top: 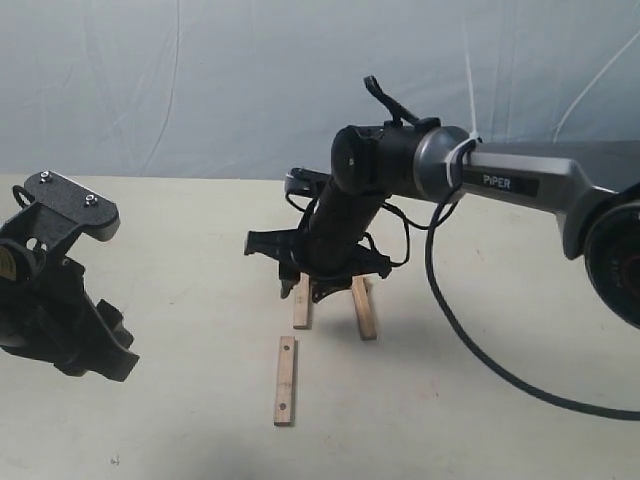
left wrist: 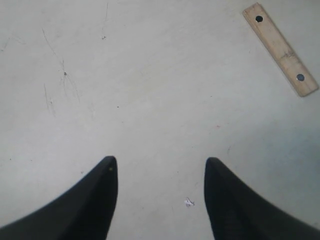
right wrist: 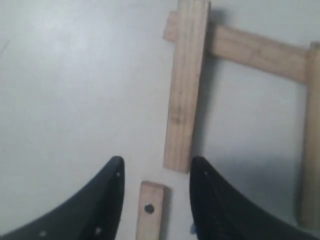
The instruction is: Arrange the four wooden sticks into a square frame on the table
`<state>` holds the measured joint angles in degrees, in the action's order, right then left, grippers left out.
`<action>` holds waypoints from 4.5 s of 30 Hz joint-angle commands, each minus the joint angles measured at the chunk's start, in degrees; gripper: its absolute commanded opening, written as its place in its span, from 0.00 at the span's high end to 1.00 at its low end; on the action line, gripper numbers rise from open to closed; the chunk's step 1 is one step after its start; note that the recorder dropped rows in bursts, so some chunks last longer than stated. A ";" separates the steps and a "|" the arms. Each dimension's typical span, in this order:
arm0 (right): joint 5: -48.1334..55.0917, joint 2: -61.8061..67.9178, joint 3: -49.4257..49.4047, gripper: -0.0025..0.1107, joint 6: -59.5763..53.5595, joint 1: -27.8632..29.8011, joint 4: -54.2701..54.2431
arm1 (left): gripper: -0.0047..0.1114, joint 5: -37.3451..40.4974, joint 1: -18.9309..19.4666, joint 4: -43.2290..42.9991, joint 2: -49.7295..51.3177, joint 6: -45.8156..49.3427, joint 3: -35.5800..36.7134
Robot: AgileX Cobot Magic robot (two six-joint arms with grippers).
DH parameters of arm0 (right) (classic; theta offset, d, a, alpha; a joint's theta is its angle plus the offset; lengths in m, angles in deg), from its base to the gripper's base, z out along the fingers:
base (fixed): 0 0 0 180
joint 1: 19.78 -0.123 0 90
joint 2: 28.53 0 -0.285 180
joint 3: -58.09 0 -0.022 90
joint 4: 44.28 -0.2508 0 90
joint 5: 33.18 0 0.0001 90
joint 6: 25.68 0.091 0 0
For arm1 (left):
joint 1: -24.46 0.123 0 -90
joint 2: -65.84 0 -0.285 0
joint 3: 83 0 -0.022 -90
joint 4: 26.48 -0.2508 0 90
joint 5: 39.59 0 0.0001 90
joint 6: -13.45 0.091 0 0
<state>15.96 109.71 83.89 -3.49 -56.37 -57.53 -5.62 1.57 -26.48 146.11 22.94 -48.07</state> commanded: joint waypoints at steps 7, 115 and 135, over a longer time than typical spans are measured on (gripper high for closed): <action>6.90 -0.81 0.24 0.62 2.01 -7.49 3.03 | 0.53 -0.22 -0.01 0.00 -0.55 -0.42 0.12; 1.26 -6.97 -19.96 0.99 -72.89 -6.88 15.02 | 0.53 -1.88 -0.01 1.42 -0.55 -0.32 0.12; -1.93 -8.62 -14.84 0.34 -53.32 -6.73 15.61 | 0.53 -1.96 -0.01 1.42 -0.55 -0.32 0.12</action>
<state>14.72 102.70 66.23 -64.59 -63.33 -44.28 -7.06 1.57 -25.40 146.11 22.94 -48.07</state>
